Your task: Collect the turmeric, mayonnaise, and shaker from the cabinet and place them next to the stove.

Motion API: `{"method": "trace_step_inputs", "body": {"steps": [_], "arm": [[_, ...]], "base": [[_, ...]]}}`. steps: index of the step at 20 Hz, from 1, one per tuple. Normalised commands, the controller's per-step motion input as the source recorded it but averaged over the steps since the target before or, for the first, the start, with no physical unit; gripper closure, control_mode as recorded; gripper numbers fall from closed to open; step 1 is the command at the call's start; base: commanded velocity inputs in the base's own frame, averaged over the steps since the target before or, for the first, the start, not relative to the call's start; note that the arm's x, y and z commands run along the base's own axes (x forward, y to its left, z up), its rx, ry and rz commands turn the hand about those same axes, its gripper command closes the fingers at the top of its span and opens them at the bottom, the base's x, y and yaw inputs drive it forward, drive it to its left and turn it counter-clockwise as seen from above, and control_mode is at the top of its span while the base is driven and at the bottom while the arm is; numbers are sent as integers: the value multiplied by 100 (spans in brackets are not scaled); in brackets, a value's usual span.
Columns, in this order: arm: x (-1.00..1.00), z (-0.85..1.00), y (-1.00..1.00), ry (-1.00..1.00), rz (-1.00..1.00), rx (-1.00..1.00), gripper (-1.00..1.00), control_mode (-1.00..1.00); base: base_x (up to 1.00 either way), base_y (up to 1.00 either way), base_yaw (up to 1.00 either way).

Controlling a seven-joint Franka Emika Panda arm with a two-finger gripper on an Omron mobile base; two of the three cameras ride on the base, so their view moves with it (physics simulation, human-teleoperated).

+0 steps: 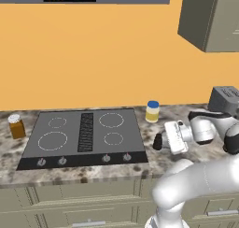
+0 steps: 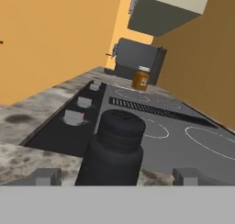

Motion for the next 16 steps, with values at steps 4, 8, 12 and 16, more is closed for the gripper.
{"method": "trace_step_inputs", "body": {"steps": [4,8,12,16], "arm": [[-44,48,9,-2,0,-5,-100,-100],[-52,68,22,-1,-1,-6,-100,-100],[-46,75,41,0,0,-7,-100,-100],[-43,81,50,0,-3,-9,-100,-100]], "base": [[0,0,0],[0,0,0],[0,0,0],[0,0,0]]}}
